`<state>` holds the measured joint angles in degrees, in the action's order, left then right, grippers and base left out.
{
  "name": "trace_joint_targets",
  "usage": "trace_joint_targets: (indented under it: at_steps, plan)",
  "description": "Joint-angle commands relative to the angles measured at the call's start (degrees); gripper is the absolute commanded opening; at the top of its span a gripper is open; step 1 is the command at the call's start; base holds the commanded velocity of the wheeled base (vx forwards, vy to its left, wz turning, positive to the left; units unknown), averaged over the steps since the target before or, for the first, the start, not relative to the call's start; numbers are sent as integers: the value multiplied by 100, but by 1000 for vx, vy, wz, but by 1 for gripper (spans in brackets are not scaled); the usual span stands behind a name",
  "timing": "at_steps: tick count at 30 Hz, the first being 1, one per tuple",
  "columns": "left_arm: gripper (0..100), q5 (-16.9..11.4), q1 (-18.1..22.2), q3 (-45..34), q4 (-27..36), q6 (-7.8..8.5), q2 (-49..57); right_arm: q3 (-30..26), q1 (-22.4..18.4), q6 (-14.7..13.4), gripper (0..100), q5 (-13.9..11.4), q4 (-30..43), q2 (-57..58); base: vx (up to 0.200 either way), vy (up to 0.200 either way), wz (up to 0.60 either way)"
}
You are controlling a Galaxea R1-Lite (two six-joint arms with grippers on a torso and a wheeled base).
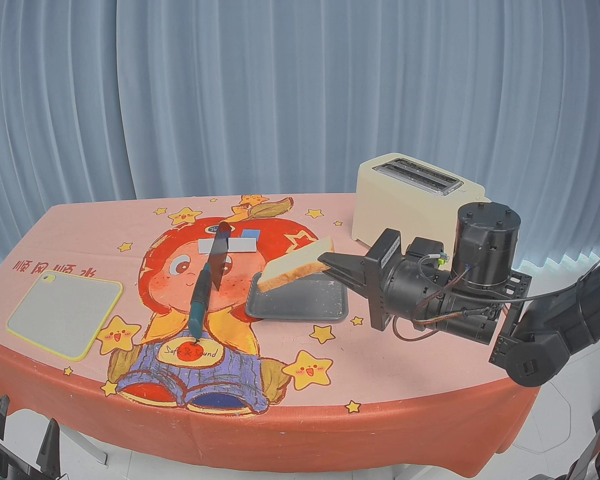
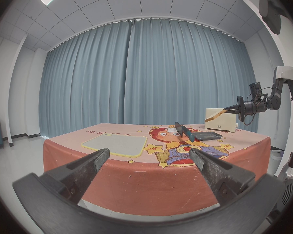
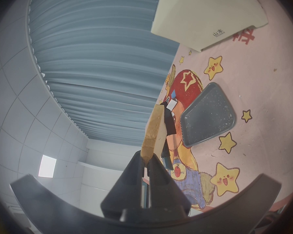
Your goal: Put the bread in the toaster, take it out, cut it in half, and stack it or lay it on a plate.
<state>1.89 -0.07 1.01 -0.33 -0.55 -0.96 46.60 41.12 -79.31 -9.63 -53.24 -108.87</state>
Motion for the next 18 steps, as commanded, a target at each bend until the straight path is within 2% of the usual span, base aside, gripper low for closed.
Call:
trace_joint_targets:
  at_steps: [1,8,9,10,11,17,18]
  plan:
    - [100,4,-1,-101,-2,2,-9,-64,10,206,0,-4,-3,174,0,0,0]
    - [100,4,-1,-101,-2,-7,-9,-275,10,856,0,23,-20,437,0,0,0]
    - [100,4,-1,-101,-2,-7,-9,-336,28,1058,0,23,-20,499,0,0,0]
    - [100,4,-1,-101,-2,-7,-9,-345,37,1085,0,23,-20,508,0,0,0]
    - [100,4,-1,-101,-2,-7,-9,-451,98,1304,0,31,-20,569,0,0,0]
    - [100,4,-1,-101,-2,2,-9,-732,168,2113,0,49,-38,613,0,0,0]
    - [100,4,-1,-101,-2,-7,-9,-776,168,2280,0,119,-38,639,0,0,0]
